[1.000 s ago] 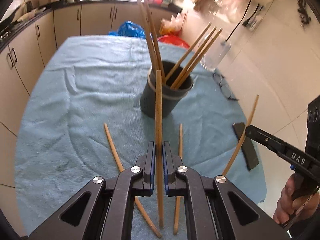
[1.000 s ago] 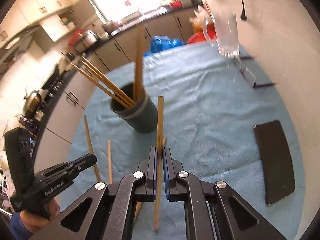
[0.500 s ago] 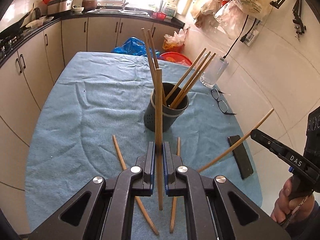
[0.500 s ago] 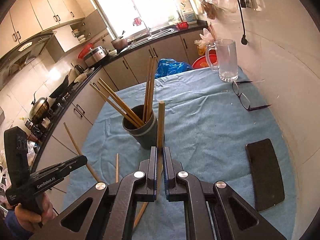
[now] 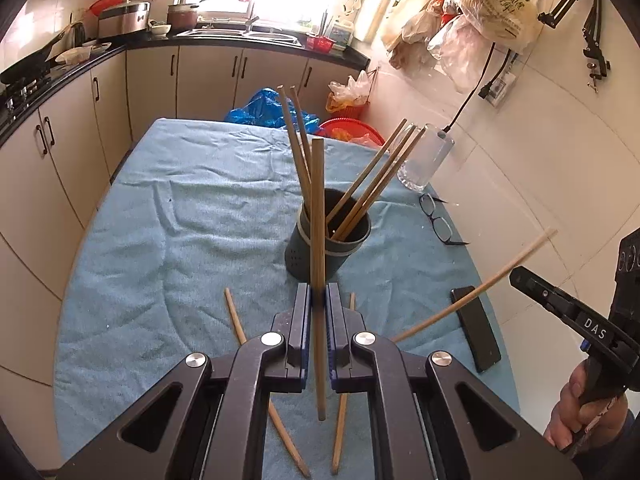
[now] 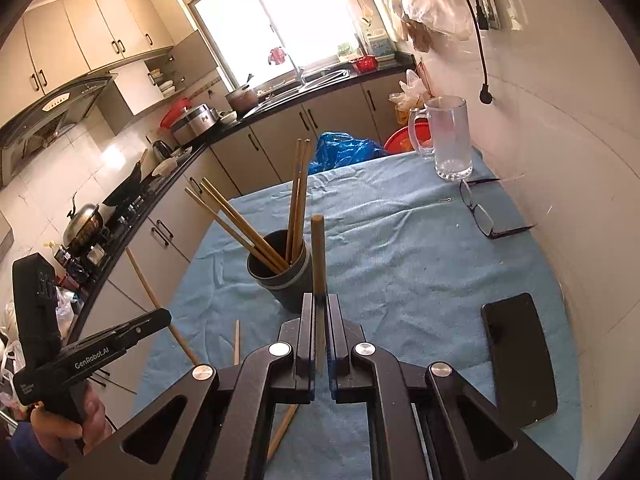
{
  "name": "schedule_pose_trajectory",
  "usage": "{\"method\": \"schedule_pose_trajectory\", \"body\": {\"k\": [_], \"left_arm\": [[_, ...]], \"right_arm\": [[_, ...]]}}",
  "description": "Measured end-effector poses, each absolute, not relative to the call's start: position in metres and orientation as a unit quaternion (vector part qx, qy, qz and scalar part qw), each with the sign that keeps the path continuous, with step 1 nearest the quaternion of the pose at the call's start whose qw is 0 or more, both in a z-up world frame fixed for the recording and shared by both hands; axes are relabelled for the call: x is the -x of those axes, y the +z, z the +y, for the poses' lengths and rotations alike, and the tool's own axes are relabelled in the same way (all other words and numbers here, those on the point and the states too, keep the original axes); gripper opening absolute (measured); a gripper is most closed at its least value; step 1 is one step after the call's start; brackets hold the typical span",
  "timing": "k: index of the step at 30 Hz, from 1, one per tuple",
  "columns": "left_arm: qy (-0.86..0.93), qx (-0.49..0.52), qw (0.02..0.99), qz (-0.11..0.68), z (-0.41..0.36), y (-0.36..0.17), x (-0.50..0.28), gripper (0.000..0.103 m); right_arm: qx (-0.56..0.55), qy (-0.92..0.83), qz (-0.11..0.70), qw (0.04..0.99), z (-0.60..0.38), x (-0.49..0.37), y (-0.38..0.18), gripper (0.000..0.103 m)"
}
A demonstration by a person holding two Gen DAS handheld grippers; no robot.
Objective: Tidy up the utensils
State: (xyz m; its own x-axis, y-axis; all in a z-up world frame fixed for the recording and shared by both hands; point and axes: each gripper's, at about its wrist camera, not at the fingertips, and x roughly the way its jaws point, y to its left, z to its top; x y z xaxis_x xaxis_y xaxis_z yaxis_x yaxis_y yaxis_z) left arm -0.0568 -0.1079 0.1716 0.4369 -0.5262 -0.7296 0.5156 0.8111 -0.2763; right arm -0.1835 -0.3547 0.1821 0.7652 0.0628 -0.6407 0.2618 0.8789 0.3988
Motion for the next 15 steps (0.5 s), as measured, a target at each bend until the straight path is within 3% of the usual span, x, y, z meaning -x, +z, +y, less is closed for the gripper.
{"method": "schedule_pose_trajectory", "body": {"k": [9, 15], "left_arm": [[-0.307, 0.012, 0.855, 0.418, -0.110, 0.186, 0.051, 0.007], [-0.307, 0.011, 0.855, 0.418, -0.109, 0.187, 0.050, 0.007]], "right_arm": [[-0.248, -0.052, 0.339, 0.906, -0.363, 0.188, 0.187, 0.001], [-0.347, -0.069, 0.350, 0.868, -0.411, 0.195, 0.163, 0.001]]}}
